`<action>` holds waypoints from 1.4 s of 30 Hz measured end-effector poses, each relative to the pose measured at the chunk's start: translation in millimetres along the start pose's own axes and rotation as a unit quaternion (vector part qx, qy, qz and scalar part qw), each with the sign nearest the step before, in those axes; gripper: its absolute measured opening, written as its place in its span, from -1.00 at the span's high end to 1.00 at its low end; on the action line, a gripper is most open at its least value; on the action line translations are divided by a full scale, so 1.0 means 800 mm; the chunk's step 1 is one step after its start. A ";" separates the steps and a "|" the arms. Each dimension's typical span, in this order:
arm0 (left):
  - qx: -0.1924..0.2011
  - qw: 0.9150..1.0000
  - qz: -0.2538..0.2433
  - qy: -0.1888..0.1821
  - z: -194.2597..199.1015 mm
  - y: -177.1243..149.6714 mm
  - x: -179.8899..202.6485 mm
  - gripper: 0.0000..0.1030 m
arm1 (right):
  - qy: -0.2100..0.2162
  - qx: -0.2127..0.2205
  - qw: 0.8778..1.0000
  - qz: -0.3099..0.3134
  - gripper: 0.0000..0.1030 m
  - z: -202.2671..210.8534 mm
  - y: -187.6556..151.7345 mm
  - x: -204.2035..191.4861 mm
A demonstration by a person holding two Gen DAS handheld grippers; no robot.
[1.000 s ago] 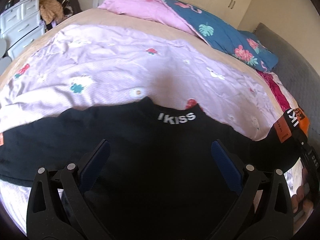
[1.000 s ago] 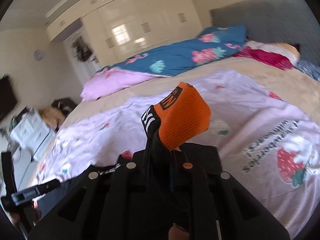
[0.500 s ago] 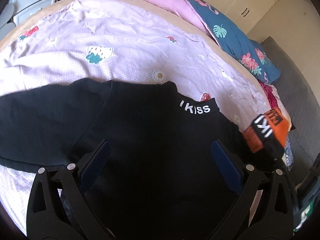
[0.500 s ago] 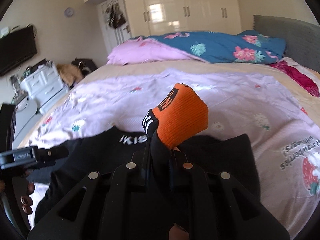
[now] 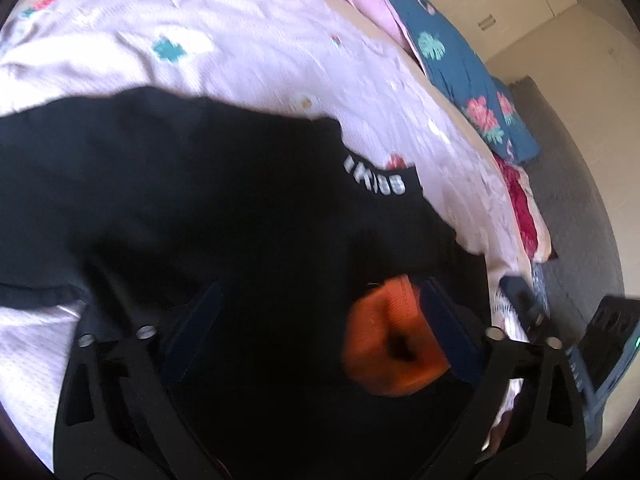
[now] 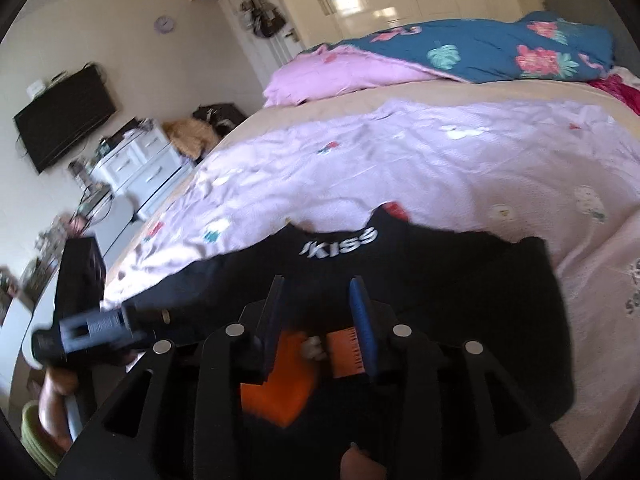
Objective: Fold small clothes
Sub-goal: 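Lay the sleeve flat on the shirt body and open the right gripper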
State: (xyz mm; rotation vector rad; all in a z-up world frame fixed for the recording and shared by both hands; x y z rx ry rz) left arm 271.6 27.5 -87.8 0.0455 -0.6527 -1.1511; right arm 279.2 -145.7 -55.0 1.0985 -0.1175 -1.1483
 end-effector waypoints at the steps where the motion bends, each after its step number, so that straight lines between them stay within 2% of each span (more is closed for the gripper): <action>1: -0.012 1.000 -0.005 -0.004 -0.008 -0.008 0.006 -0.48 | -0.005 0.000 1.000 -0.002 0.38 0.002 0.001 0.005; 4: -0.044 0.999 -0.018 -0.001 -0.031 -0.030 0.017 -0.15 | -0.027 -0.008 1.000 -0.013 0.37 0.005 0.000 0.027; 8: -0.051 0.997 -0.039 0.035 -0.053 -0.048 0.023 -0.13 | -0.049 -0.018 0.998 -0.021 0.31 0.004 -0.004 0.046; 9: -0.043 0.997 -0.043 0.038 -0.055 -0.047 0.027 0.12 | -0.054 -0.018 0.998 -0.023 0.30 0.004 -0.004 0.050; 10: -0.038 0.997 -0.046 0.039 -0.056 -0.045 0.032 0.65 | -0.055 -0.017 0.998 -0.026 0.30 0.006 -0.004 0.053; 11: -0.035 0.998 -0.048 0.032 -0.056 -0.043 0.038 0.74 | -0.056 -0.017 0.998 -0.027 0.30 0.007 -0.003 0.056; 13: -0.023 0.998 -0.061 0.020 -0.048 -0.035 0.056 0.79 | -0.059 -0.011 0.998 -0.034 0.30 0.012 0.000 0.065; 16: 0.015 0.995 -0.100 0.005 -0.015 -0.016 0.091 0.81 | -0.069 0.012 0.996 -0.050 0.30 0.034 0.011 0.086; 19: 0.053 0.991 -0.123 -0.016 0.029 0.002 0.117 0.82 | -0.112 0.044 0.991 -0.056 0.29 0.063 0.025 0.112; 21: 0.085 0.988 -0.131 -0.016 0.062 0.016 0.119 0.82 | -0.136 0.060 0.988 -0.050 0.29 0.079 0.030 0.125; 24: 0.109 0.986 -0.123 -0.017 0.091 0.029 0.105 0.82 | -0.133 0.070 0.986 -0.067 0.29 0.088 0.032 0.136; 27: 0.115 0.987 -0.110 -0.005 0.098 0.036 0.081 0.82 | -0.131 0.062 0.987 -0.070 0.29 0.081 0.028 0.137; 33: 0.094 0.992 -0.083 0.030 0.080 0.034 0.028 0.84 | -0.130 0.034 0.990 -0.039 0.29 0.059 0.019 0.118; 36: 0.086 0.993 -0.071 0.047 0.072 0.030 0.008 0.88 | -0.125 0.006 0.992 -0.017 0.29 0.039 0.009 0.105; 42: 0.102 0.987 -0.071 0.102 0.068 0.032 -0.024 0.87 | -0.102 -0.041 0.994 0.017 0.23 0.000 -0.017 0.069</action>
Point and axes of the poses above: each gripper's, at about its wrist camera, not at the fingertips, and z roughly against the way its jaws point, x to its right, y to its top, the point moved 10 cm from there along -z, roughly the way its jaws point, and after that the axes turned 7 degrees about y, right-handed, at the moved point
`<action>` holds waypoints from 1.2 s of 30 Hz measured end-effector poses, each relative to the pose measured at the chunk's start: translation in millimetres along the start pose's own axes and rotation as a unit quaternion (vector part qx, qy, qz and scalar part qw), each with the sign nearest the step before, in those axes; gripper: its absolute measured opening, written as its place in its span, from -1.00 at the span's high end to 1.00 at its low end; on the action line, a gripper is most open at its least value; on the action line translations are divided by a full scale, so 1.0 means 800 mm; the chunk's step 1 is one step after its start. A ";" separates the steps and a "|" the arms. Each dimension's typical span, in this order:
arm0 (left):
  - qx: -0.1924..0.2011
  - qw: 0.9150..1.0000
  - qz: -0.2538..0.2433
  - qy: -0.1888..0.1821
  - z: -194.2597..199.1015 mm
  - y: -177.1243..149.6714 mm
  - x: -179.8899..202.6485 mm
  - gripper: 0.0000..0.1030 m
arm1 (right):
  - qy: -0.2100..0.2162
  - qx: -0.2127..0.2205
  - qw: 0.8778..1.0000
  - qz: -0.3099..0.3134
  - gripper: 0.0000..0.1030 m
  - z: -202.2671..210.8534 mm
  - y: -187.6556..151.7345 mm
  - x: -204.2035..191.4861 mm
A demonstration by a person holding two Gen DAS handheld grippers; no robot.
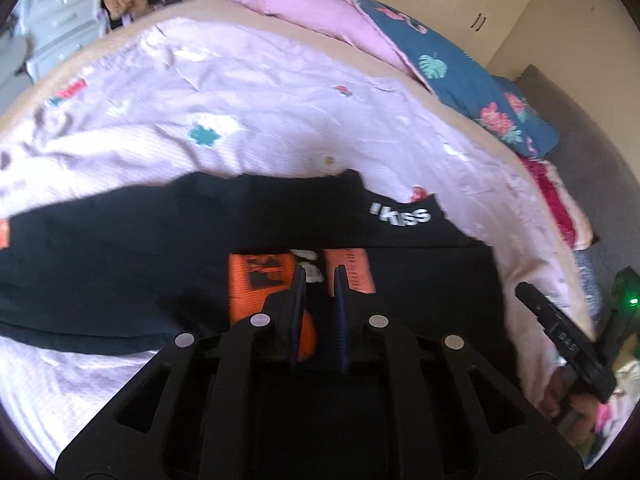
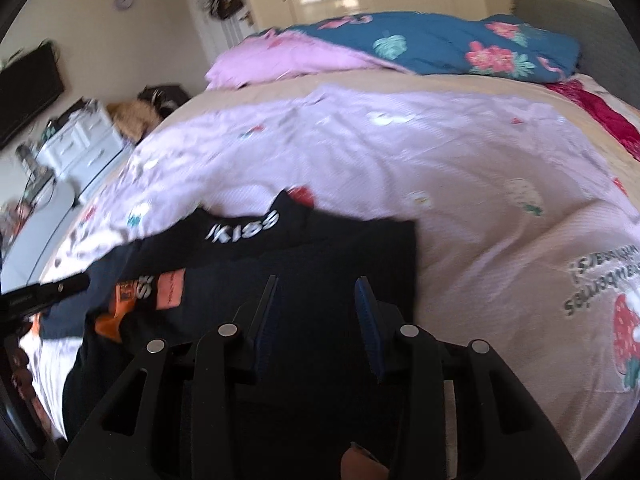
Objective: Fold small clothes
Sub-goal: 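Lay the sleeve flat on the shirt body and open the right gripper, then reach the left gripper to the other orange sleeve cuff and grasp it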
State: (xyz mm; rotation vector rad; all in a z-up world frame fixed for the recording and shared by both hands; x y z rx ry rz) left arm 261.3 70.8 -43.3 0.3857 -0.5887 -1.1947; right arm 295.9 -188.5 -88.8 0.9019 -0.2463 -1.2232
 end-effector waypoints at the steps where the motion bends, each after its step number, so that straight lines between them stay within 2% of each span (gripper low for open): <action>1: 0.007 1.000 -0.006 0.011 0.001 0.000 -0.003 0.87 | 0.002 -0.005 1.000 0.005 0.21 -0.004 -0.003 -0.005; 3: 0.005 1.000 -0.015 0.016 -0.003 -0.003 -0.003 0.82 | 0.004 -0.016 1.000 0.015 0.18 -0.013 -0.011 -0.016; 6: -0.028 0.999 -0.026 0.006 -0.026 -0.021 0.001 0.62 | 0.003 -0.032 0.999 0.022 0.16 -0.025 -0.024 -0.024; 8: -0.053 0.998 -0.029 0.019 -0.045 -0.037 -0.004 0.55 | 0.001 -0.044 0.999 0.025 0.13 -0.034 -0.034 -0.027; 10: -0.072 0.996 -0.030 0.038 -0.062 -0.054 -0.014 0.33 | -0.007 -0.061 0.998 0.024 0.06 -0.044 -0.045 -0.025; 12: -0.075 0.996 -0.029 0.045 -0.069 -0.063 -0.020 0.31 | -0.022 -0.081 0.996 0.018 -0.03 -0.053 -0.057 -0.017; 15: -0.060 0.997 -0.029 0.035 -0.065 -0.067 -0.023 0.29 | -0.037 -0.104 0.994 0.005 -0.03 -0.065 -0.073 -0.006; 16: -0.051 0.998 -0.022 0.029 -0.059 -0.065 -0.026 0.18 | -0.037 -0.101 0.994 0.005 -0.03 -0.065 -0.074 -0.006; 18: -0.038 0.999 -0.015 0.032 -0.050 -0.062 -0.034 -0.01 | -0.034 -0.091 0.995 0.010 -0.15 -0.060 -0.071 -0.011; 19: -0.029 0.999 -0.014 0.035 -0.042 -0.060 -0.041 -0.01 | -0.030 -0.084 0.996 0.010 -0.19 -0.057 -0.069 -0.014; 21: -0.022 0.999 -0.012 0.039 -0.035 -0.058 -0.047 -0.01 | -0.028 -0.069 0.997 0.014 -0.39 -0.048 -0.062 -0.022; 23: -0.011 0.999 -0.012 0.049 -0.023 -0.055 -0.057 -0.14 | -0.029 -0.054 0.998 0.023 -0.54 -0.040 -0.057 -0.032; 26: -0.001 0.999 -0.007 0.045 -0.012 -0.052 -0.064 -0.41 | -0.022 -0.039 0.999 0.031 -0.87 -0.031 -0.053 -0.052; 27: 0.000 0.999 -0.005 0.051 -0.010 -0.051 -0.068 -0.64 | -0.018 -0.037 0.999 0.032 -0.88 -0.030 -0.052 -0.059; 28: 0.004 0.998 -0.007 0.069 -0.006 -0.050 -0.076 -0.78 | -0.013 -0.036 0.999 0.034 -0.89 -0.028 -0.053 -0.067; 29: 0.011 0.996 -0.007 0.083 -0.002 -0.048 -0.083 -0.79 | -0.008 -0.035 0.999 0.039 -0.91 -0.027 -0.054 -0.076; 36: 0.035 0.993 0.031 0.111 0.026 -0.036 -0.134 -0.82 | -0.004 -0.032 0.998 0.060 -0.92 -0.026 -0.052 -0.125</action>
Point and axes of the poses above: each gripper's, at about its wrist camera, not at the fingertips, and z roughly against the way its jaws point, x to its right, y to its top, the point moved 10 cm from there along -z, roughly the way its jaws point, and after that the axes turned 7 degrees about y, right-handed, at the moved point
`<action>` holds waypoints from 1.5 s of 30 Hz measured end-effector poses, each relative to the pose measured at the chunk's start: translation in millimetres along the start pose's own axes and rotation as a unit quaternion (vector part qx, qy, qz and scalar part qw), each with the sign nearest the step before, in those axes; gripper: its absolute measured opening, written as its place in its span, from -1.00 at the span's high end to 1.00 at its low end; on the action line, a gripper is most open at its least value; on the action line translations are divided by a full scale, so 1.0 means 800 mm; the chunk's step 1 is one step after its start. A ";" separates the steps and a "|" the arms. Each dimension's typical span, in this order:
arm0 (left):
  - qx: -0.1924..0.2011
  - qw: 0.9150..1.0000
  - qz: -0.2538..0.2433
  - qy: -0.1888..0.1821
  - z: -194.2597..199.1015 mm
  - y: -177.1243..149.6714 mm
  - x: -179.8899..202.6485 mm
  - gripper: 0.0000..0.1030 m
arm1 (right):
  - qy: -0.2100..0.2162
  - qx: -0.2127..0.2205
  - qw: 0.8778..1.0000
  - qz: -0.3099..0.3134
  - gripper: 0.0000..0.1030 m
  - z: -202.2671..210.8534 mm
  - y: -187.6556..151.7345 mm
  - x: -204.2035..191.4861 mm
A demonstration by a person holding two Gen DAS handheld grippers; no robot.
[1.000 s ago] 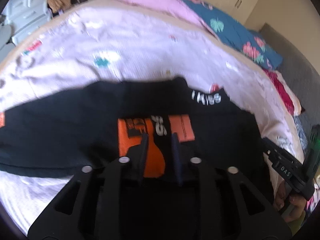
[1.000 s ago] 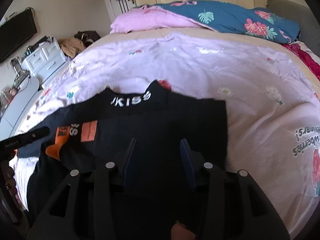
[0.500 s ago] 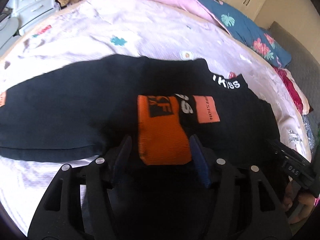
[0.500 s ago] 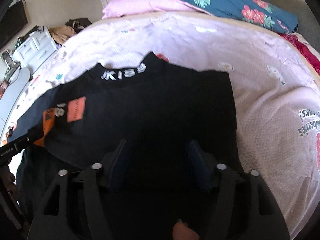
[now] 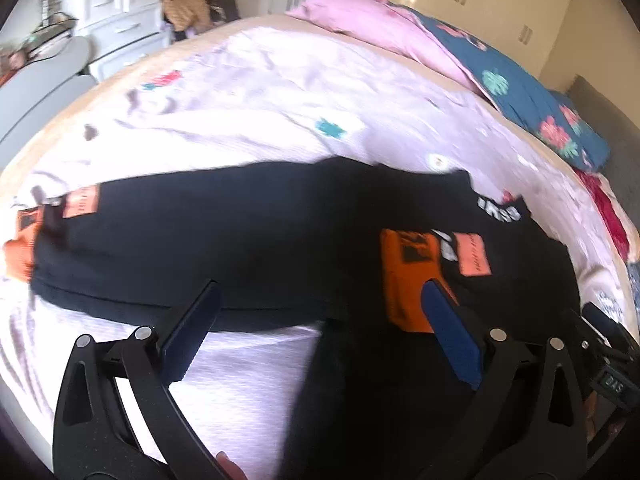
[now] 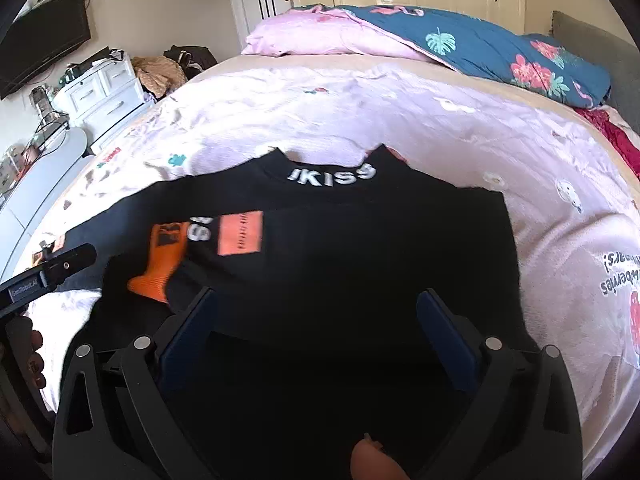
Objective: Fold small clothes
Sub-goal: 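Reach the left gripper to the other orange sleeve cuff and grasp it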
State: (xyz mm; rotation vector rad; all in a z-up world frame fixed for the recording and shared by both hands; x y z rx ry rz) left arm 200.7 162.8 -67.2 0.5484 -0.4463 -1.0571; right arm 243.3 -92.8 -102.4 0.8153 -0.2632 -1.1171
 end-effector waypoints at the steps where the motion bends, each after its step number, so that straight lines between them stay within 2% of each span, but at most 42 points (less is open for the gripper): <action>1: 0.002 1.000 0.009 0.010 0.002 0.002 -0.013 -0.82 | 0.002 0.001 1.000 0.002 -0.92 0.001 0.002 -0.007; 9: 0.005 0.997 0.057 0.046 0.005 0.007 -0.064 -0.82 | 0.015 0.006 1.000 0.026 -0.92 0.001 0.015 -0.058; 15: 0.023 0.991 0.102 0.088 0.010 0.014 -0.118 -0.82 | 0.017 0.004 0.999 0.045 -0.92 -0.002 0.026 -0.090; 19: 0.022 0.984 0.142 0.101 0.010 0.013 -0.154 -0.82 | 0.021 0.003 0.998 0.062 -0.92 -0.006 0.032 -0.110; 33: 0.017 0.965 0.220 0.143 0.009 0.005 -0.236 -0.82 | 0.062 -0.005 0.991 0.117 -0.92 -0.029 0.040 -0.200; 40: 0.006 0.951 0.257 0.172 0.002 -0.008 -0.280 -0.82 | 0.074 -0.017 0.989 0.126 -0.92 -0.043 0.034 -0.227; 45: -0.005 0.945 0.281 0.170 -0.012 -0.018 -0.306 -0.82 | 0.078 -0.025 0.988 0.130 -0.92 -0.052 0.026 -0.236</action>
Point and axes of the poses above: each gripper's, at about its wrist camera, not at the fingertips, and z roughly against the way its jaws point, x to its right, y to its top, the point moved 10 cm from there along -z, roughly the way its jaws point, and after that the axes turned 7 degrees about y, right-handed, at the moved point
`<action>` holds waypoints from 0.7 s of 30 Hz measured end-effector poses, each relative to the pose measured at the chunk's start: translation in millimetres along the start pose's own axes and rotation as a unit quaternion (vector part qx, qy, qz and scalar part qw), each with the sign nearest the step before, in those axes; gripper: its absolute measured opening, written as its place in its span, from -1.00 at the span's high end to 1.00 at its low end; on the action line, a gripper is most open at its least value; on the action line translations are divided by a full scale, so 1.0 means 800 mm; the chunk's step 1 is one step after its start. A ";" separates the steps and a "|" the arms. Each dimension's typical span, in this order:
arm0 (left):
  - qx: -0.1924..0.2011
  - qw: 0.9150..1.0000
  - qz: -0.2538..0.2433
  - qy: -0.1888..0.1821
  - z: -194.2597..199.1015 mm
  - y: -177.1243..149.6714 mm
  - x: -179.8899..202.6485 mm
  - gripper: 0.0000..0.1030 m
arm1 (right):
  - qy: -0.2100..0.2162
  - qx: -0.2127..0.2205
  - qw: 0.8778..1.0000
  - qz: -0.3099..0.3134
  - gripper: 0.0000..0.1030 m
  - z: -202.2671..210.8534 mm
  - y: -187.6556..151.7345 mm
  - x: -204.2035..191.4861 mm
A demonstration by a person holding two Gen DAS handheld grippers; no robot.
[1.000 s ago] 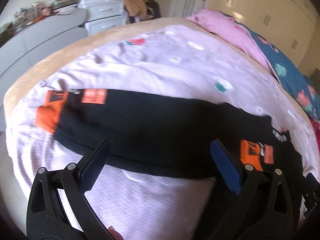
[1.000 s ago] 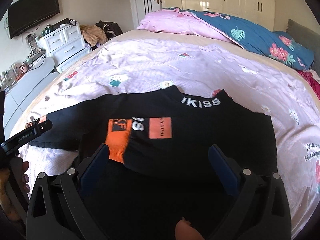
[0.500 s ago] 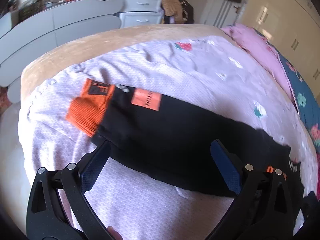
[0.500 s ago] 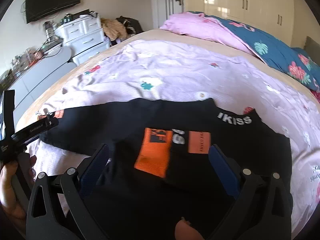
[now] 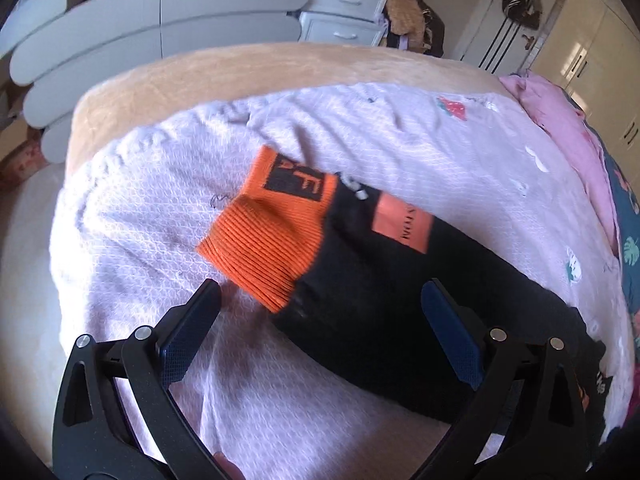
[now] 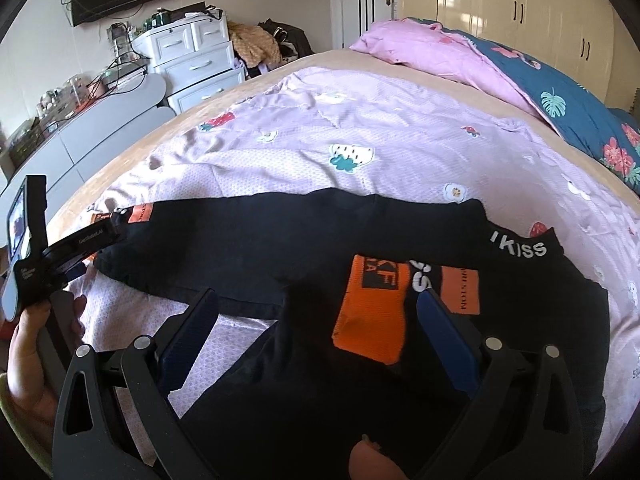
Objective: Fold small clothes
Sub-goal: 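Reach the left gripper to the other orange sleeve cuff and grasp it, then lift the sleeve with the left gripper and fold it over the first sleeve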
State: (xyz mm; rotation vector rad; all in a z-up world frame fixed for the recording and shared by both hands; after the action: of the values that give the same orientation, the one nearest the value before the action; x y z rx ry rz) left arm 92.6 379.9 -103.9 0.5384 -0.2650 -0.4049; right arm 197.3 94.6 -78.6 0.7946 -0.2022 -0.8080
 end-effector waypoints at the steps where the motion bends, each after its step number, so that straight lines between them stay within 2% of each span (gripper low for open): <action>1: -0.006 1.000 0.002 -0.001 -0.005 0.000 -0.003 -0.82 | 0.001 -0.001 1.000 -0.001 -0.92 -0.001 -0.002 0.000; 2: -0.007 1.000 0.003 -0.004 -0.006 0.000 -0.005 -0.80 | 0.001 -0.004 1.000 -0.003 -0.92 -0.003 -0.005 0.000; 3: -0.005 1.000 0.005 -0.005 -0.006 0.003 -0.006 -0.68 | 0.001 -0.006 1.000 -0.005 -0.92 -0.004 -0.007 0.001; 4: 0.003 1.000 0.008 -0.005 -0.003 0.007 -0.008 -0.38 | 0.000 -0.008 1.000 -0.008 -0.92 -0.005 -0.011 0.003; 5: 0.009 1.000 0.010 -0.008 -0.001 0.009 -0.009 -0.19 | 0.000 -0.009 1.000 -0.011 -0.92 -0.006 -0.013 0.005; 7: 0.011 1.000 0.013 -0.017 -0.002 0.014 -0.011 0.32 | -0.001 -0.011 1.000 -0.020 -0.92 -0.004 -0.020 0.010; 9: 0.010 0.999 0.014 -0.032 -0.003 0.016 -0.010 0.62 | 0.000 -0.009 0.999 -0.031 -0.92 -0.001 -0.026 0.016; 11: 0.018 0.998 0.018 -0.049 0.005 0.019 -0.006 0.75 | 0.001 -0.008 0.999 -0.044 -0.92 0.003 -0.031 0.022; 14: 0.044 0.995 0.023 -0.084 0.031 0.031 -0.001 0.82 | -0.003 -0.006 0.998 -0.055 -0.92 0.010 -0.039 0.032; 18: 0.065 0.992 0.021 -0.110 0.062 0.042 0.003 0.95 | -0.013 -0.004 0.997 -0.074 -0.92 0.021 -0.048 0.049; 21: 0.084 0.986 0.016 -0.140 0.094 0.050 0.010 0.96 | -0.016 0.001 0.996 -0.093 -0.92 0.033 -0.053 0.062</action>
State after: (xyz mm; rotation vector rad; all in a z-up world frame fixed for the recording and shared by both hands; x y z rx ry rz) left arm 85.7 374.5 -19.1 0.6419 -0.5815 -0.4300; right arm 195.7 26.5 -96.6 0.8106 -0.1587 -0.9975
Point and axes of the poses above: each gripper's, at about its wrist camera, not at the fingertips, and z roughly against the way its jaws point, x to its right, y to its top, the point moved 10 cm from there along -z, roughly the way its jaws point, and after that the axes turned 7 degrees about y, right-handed, at the moved point
